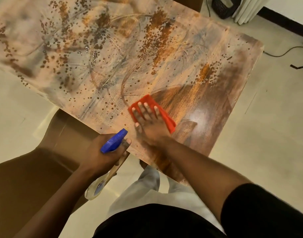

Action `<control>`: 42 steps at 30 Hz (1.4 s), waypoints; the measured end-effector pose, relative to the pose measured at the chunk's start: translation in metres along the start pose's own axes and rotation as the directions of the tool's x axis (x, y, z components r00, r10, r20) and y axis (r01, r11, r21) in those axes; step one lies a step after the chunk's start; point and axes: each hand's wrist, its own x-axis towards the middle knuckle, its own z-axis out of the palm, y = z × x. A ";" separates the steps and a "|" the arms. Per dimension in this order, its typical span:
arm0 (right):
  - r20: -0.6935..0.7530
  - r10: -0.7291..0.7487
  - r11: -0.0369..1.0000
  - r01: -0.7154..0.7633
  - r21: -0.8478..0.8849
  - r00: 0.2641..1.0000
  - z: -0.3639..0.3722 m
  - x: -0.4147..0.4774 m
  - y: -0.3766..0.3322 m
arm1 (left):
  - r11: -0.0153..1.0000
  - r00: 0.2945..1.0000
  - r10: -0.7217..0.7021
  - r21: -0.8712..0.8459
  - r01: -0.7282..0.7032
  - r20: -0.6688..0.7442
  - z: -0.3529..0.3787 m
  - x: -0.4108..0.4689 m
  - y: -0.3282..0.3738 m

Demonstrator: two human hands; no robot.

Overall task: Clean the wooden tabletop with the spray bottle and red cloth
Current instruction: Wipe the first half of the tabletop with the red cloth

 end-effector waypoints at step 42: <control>-0.030 0.187 0.976 -0.189 -0.111 0.982 -0.017 -0.166 0.188 | 0.993 0.993 0.119 0.017 -0.119 -0.016 0.040 0.056 0.092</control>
